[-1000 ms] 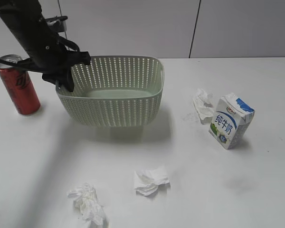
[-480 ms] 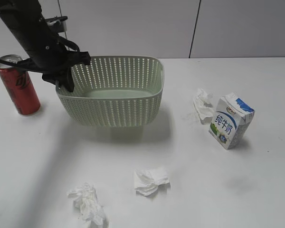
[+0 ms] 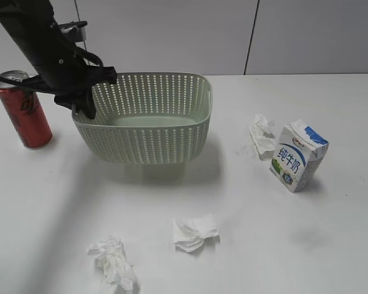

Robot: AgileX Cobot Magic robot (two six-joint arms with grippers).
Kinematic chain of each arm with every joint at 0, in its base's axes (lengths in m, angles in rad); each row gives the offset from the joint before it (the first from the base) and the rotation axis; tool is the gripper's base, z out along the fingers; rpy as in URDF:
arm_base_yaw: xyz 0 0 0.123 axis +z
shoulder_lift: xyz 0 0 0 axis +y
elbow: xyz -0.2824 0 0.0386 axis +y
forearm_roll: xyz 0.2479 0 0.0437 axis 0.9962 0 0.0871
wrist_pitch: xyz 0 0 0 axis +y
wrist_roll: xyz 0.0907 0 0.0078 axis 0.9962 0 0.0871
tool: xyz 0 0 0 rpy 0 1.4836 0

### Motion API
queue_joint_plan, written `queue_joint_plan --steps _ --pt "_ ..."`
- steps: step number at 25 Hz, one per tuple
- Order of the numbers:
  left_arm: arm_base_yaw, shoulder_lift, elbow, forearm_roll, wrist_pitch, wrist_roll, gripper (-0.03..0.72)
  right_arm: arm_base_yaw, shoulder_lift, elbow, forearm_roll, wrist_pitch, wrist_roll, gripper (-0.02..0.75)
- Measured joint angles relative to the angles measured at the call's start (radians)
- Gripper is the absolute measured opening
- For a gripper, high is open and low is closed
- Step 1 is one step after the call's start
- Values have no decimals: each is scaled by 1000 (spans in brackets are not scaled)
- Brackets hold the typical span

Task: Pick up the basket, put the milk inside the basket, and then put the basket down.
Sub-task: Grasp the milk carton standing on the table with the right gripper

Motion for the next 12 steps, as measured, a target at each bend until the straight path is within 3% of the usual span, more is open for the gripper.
queue_joint_plan --steps 12 --pt "0 0 0 0 2 -1 0 0 0 -7 3 -22 0 594"
